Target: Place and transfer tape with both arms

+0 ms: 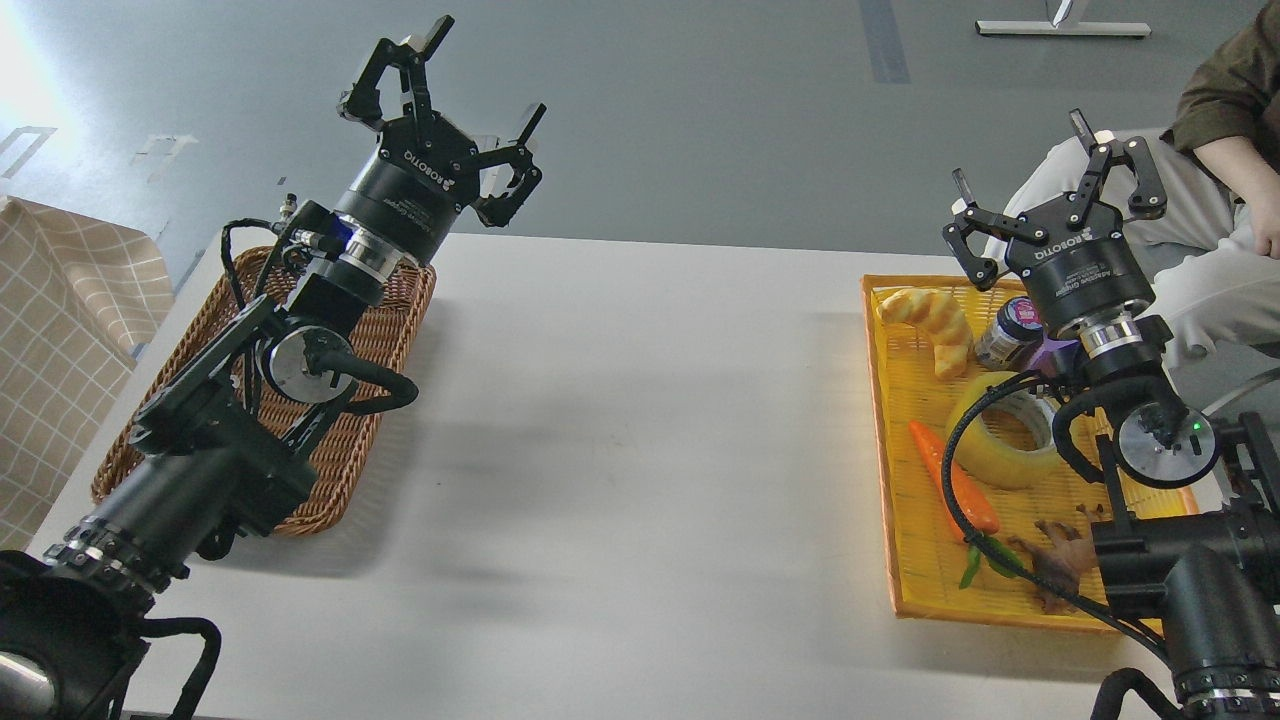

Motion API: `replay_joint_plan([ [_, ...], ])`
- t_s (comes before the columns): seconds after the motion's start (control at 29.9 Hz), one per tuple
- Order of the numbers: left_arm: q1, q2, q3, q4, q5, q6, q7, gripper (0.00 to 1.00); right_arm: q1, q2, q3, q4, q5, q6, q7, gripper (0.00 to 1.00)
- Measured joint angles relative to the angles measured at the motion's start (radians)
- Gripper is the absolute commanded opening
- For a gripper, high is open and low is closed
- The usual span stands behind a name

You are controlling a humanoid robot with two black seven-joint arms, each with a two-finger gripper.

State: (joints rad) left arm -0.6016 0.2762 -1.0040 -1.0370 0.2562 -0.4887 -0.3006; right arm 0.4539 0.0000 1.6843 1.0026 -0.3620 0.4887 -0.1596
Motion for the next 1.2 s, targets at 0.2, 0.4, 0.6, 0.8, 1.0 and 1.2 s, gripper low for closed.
replay_joint_plan([
  [0.2,0.002,-0.004,0.004,0.001,0.000,0.000,0.000,0.98,-0.001,0.000,0.000,-0.001,0.000,0.000,0.000,1.00],
  [0.4,0.002,-0.005,0.004,0.003,0.000,0.000,0.001,0.98,0.001,0.000,0.000,-0.001,0.000,0.000,0.000,1.00],
  [0.6,0.002,-0.005,0.008,0.003,0.002,0.000,0.001,0.98,0.001,0.000,0.000,0.000,0.000,0.000,0.000,1.00],
  [0.8,0.002,-0.008,0.013,0.003,0.002,0.000,0.002,0.98,0.001,0.000,0.000,0.003,0.001,0.000,0.000,1.00],
  [1.0,0.002,-0.009,0.013,0.002,0.002,0.000,0.001,0.98,0.001,0.000,0.001,0.003,0.002,0.000,0.001,1.00],
  [1.2,0.002,-0.009,0.009,0.002,0.002,0.000,0.000,0.98,0.001,0.000,0.002,0.003,0.002,0.000,0.003,1.00],
])
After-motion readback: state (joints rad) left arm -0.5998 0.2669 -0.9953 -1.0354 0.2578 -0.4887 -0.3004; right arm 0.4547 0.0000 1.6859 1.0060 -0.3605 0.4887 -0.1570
